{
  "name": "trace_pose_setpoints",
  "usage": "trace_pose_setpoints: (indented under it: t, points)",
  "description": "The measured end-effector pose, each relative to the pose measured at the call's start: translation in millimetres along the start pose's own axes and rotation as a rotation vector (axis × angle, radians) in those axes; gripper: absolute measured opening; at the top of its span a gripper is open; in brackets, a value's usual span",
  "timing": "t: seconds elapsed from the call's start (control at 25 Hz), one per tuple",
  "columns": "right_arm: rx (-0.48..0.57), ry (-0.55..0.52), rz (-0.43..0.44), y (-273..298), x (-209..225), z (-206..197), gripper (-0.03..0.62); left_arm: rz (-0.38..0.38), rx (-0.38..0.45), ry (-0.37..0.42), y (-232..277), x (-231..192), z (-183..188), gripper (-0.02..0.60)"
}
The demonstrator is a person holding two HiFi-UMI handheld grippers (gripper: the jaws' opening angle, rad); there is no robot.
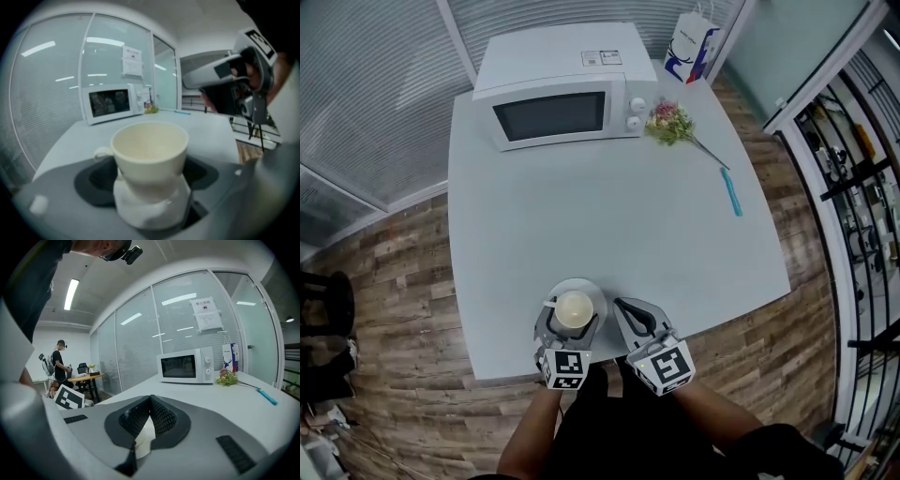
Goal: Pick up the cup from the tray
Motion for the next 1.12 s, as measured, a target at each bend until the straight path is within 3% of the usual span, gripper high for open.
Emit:
trace_pose_setpoints:
  t: [0.52, 0.84, 1.12]
  points:
    - [-0.022, -0.009, 0.004, 0.3, 17.1, -4.5, 0.003, -0.003, 0.010, -0.030, 4.2, 1.9, 11.7, 0.420]
    - [0.017, -0.058, 0.024, 5.5, 16.8, 20.9, 0.003, 0.027, 0.072, -0.049, -13.0, -14.9, 54.2, 0.419]
    - [0.140, -0.128, 0.057, 12.6, 25.1, 69.9, 0.003, 0.060, 0.154, -0.093, -35.6, -32.1, 106.9, 0.419]
Point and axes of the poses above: the fingertips, and each gripper's own axes: y forward along the fingers, x to its right, z out of its top, the point moved 7 cm from there along -y, backward along the fingers, and after that the axes turned 12 degrees about z, right-handed, at the moved point
